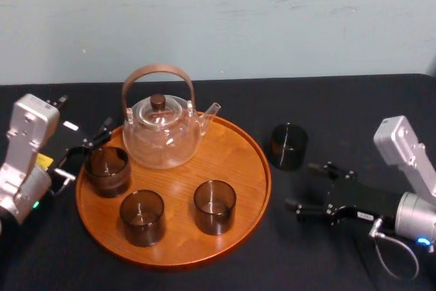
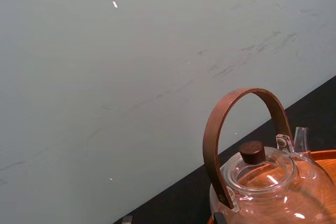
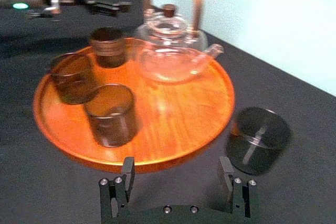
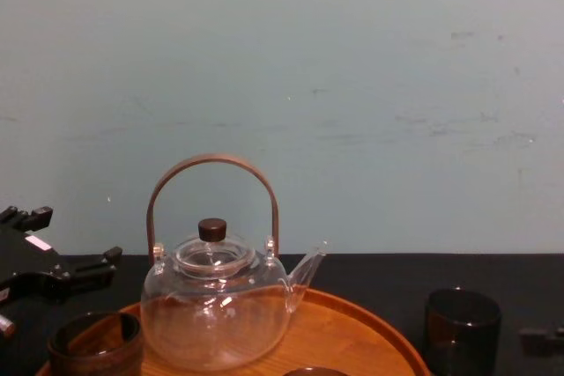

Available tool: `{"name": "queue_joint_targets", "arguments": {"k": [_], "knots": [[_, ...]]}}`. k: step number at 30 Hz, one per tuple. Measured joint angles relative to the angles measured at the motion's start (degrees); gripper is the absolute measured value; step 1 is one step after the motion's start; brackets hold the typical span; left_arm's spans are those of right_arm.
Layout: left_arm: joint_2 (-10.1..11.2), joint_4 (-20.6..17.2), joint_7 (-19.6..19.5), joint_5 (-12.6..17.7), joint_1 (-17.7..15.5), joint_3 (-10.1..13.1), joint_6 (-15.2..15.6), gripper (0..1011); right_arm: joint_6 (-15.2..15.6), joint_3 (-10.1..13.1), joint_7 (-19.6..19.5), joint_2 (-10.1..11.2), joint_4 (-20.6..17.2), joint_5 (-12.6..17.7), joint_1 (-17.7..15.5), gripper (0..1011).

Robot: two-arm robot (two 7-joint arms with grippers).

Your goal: Pick up the glass from the table and place it on the tray.

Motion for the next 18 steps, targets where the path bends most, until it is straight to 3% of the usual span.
{"name": "queue_joint_targets", "arguments": {"k": [7, 18], "knots": [[0.0, 0.0, 0.0, 0.0, 0.0, 0.0, 0.0, 1001, 2.6, 2.8, -4.5, -1.8, 1.1, 0.4, -0.6, 1002], [0.0, 0.0, 0.0, 0.0, 0.0, 0.0, 0.0, 1002, 6.6, 4.6, -8.7, -5.4, 3.7, -0.5, 1.4, 1002]]}}
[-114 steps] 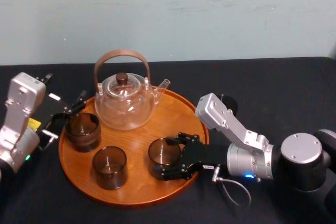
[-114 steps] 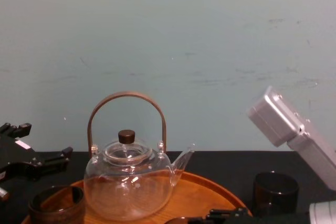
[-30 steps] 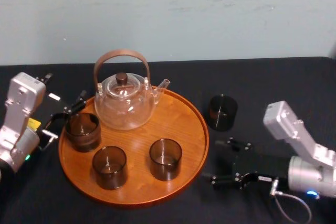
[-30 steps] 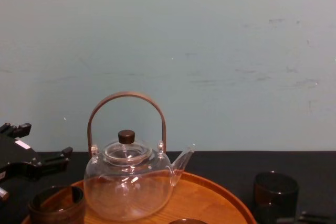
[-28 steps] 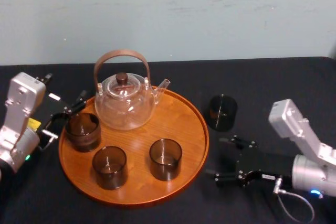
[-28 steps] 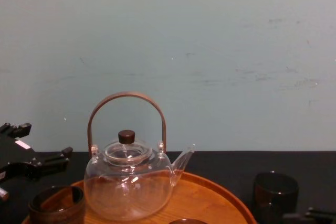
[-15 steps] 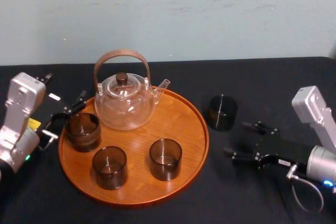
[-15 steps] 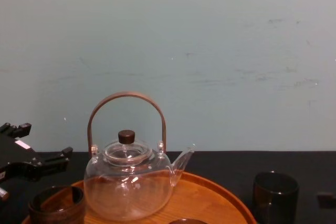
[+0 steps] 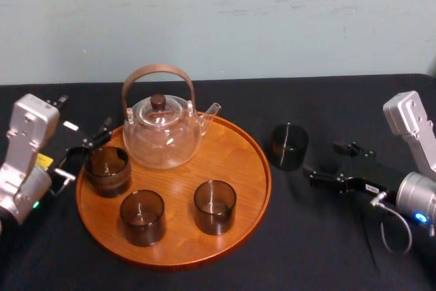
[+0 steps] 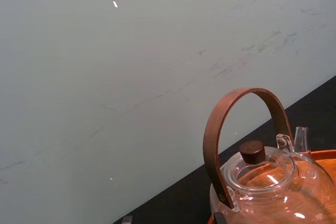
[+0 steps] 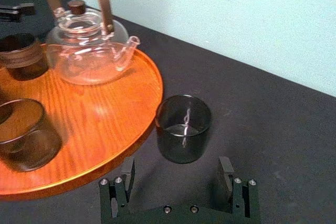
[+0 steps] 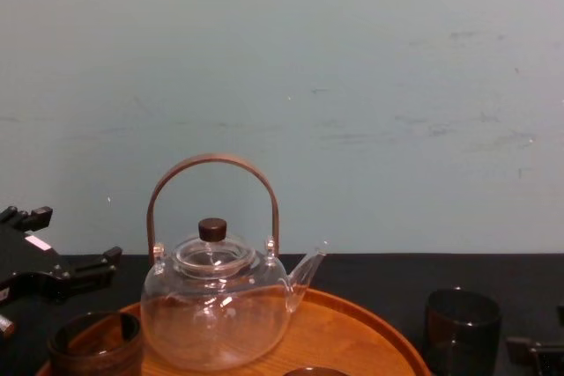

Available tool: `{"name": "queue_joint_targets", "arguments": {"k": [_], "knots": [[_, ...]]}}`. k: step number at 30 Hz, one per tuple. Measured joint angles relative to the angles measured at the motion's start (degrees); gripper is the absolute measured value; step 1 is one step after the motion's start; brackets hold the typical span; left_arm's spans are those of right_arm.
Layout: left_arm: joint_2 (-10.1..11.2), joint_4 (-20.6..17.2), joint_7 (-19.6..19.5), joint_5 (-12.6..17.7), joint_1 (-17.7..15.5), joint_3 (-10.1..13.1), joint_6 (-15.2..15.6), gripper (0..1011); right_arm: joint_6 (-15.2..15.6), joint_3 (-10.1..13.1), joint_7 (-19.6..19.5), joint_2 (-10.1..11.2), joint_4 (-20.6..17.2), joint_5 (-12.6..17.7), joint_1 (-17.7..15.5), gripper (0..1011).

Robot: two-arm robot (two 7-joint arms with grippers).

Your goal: Pick up the glass from the table and place it on the tray.

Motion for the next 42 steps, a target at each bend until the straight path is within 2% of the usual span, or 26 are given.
{"name": "queue_joint_targets", "arguments": {"k": [6, 13, 24, 42], "knots": [[0.0, 0.0, 0.0, 0.0, 0.0, 0.0, 0.0, 1001, 1.9, 0.2, -0.7, -1.9, 2.1, -0.8, 1.9, 1002], [0.0, 0.0, 0.0, 0.0, 0.0, 0.0, 0.0, 1001, 3.4, -0.8, -0.1, -3.8, 5.2, -2.0, 4.8, 1002], [0.0, 0.0, 0.0, 0.0, 0.0, 0.0, 0.0, 1001, 4.0, -2.8, 2.2, -5.8, 9.6, -3.7, 8.9, 1002], [0.0, 0.0, 0.0, 0.0, 0.0, 0.0, 0.0, 1001, 4.1, -4.5, 3.5, -8.5, 14.8, -5.3, 13.2, 1002]]}}
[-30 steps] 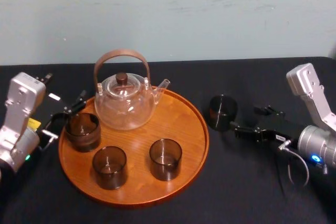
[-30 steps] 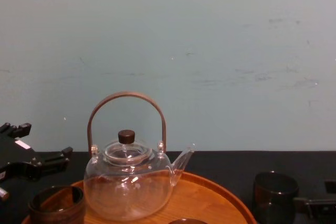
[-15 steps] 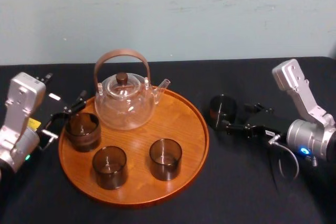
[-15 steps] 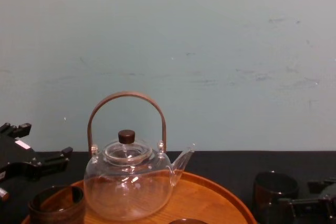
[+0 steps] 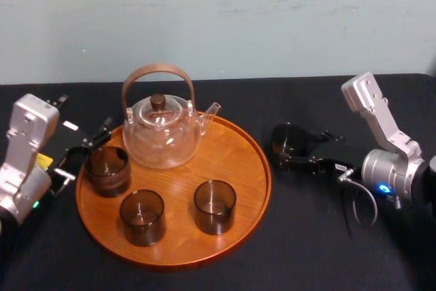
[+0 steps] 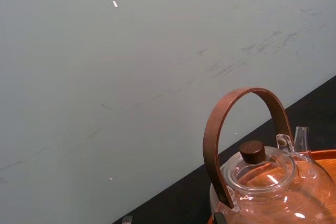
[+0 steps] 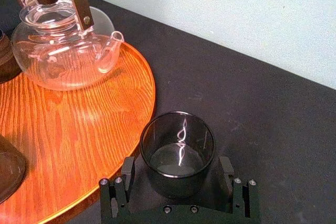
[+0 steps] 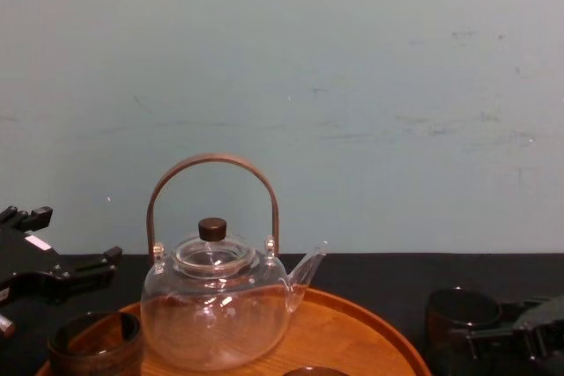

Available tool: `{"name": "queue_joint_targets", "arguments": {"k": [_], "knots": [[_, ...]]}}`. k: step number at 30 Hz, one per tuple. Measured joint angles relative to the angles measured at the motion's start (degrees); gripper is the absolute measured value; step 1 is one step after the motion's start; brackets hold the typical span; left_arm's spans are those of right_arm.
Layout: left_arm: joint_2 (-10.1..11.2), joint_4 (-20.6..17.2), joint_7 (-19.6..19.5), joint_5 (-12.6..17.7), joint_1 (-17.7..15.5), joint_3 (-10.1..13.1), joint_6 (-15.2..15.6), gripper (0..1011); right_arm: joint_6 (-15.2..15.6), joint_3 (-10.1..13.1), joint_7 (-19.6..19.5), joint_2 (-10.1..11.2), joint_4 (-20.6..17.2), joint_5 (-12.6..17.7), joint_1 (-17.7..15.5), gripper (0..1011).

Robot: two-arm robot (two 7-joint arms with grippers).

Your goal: Pick up the glass from the table and place it on the tray.

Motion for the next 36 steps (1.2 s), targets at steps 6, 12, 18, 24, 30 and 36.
{"name": "queue_joint_targets", "arguments": {"k": [6, 12, 18, 24, 30, 36], "knots": [[0.0, 0.0, 0.0, 0.0, 0.0, 0.0, 0.0, 1002, -0.1, -0.5, 0.4, -0.9, 1.6, -0.6, 1.4, 1002], [0.0, 0.0, 0.0, 0.0, 0.0, 0.0, 0.0, 1001, -0.3, -0.8, 0.5, -1.7, 3.0, -1.1, 2.5, 1002], [0.0, 0.0, 0.0, 0.0, 0.0, 0.0, 0.0, 1001, -0.5, -0.9, 0.5, -2.3, 4.1, -1.5, 3.3, 1002], [0.0, 0.0, 0.0, 0.0, 0.0, 0.0, 0.0, 1001, -0.7, -1.1, 0.7, -2.8, 4.7, -1.9, 4.0, 1002], [0.0, 0.0, 0.0, 0.0, 0.0, 0.0, 0.0, 1002, -0.9, -1.3, 0.7, -2.9, 4.9, -2.4, 4.2, 1002], [0.0, 0.0, 0.0, 0.0, 0.0, 0.0, 0.0, 1001, -0.9, -1.3, 0.6, -2.9, 4.9, -2.4, 4.2, 1002]]}}
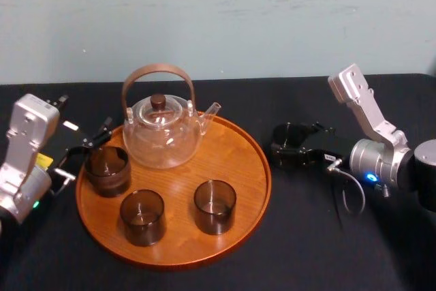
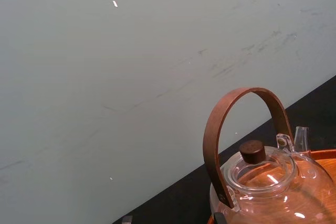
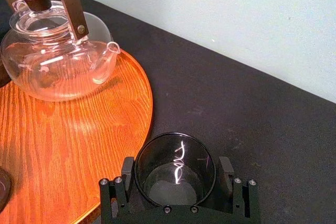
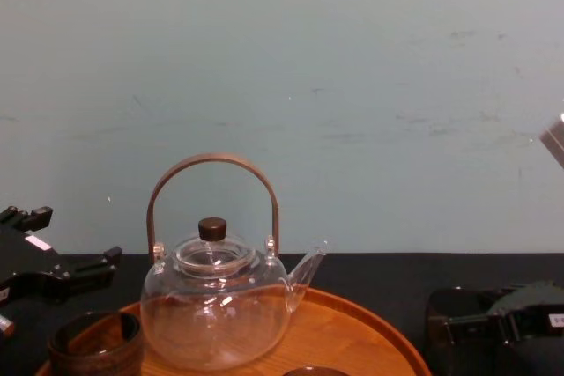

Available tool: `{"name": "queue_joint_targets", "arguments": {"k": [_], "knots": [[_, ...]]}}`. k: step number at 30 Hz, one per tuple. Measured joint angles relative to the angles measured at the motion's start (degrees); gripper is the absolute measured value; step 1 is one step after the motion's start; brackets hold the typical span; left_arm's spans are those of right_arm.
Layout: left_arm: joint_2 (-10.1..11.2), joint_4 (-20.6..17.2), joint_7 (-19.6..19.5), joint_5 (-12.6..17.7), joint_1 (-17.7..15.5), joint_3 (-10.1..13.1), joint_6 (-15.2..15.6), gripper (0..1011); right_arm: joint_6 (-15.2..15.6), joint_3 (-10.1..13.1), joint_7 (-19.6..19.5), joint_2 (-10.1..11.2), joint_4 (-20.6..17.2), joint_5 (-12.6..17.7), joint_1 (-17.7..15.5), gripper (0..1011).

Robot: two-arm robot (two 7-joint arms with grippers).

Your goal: Pick up the glass from the table and place it on the tray.

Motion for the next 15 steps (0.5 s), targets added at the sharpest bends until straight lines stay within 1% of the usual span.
{"name": "queue_joint_targets", "arguments": {"k": [2, 5, 6, 8, 9, 15], "knots": [[0.0, 0.0, 0.0, 0.0, 0.0, 0.0, 0.0, 1001, 0.0, 0.0, 0.0, 0.0, 0.0, 0.0, 0.0, 1002], [0.0, 0.0, 0.0, 0.0, 0.0, 0.0, 0.0, 1001, 0.0, 0.0, 0.0, 0.0, 0.0, 0.1, 0.0, 961], [0.0, 0.0, 0.0, 0.0, 0.0, 0.0, 0.0, 1002, 0.0, 0.0, 0.0, 0.0, 0.0, 0.1, 0.0, 961], [0.0, 0.0, 0.0, 0.0, 0.0, 0.0, 0.0, 1001, 0.0, 0.1, 0.0, 0.0, 0.0, 0.1, 0.0, 912], [0.0, 0.0, 0.0, 0.0, 0.0, 0.0, 0.0, 1001, 0.0, 0.1, 0.0, 0.0, 0.0, 0.1, 0.0, 903], [0.0, 0.0, 0.0, 0.0, 0.0, 0.0, 0.0, 1001, 0.0, 0.1, 0.0, 0.1, 0.0, 0.2, -0.1, 903]]}}
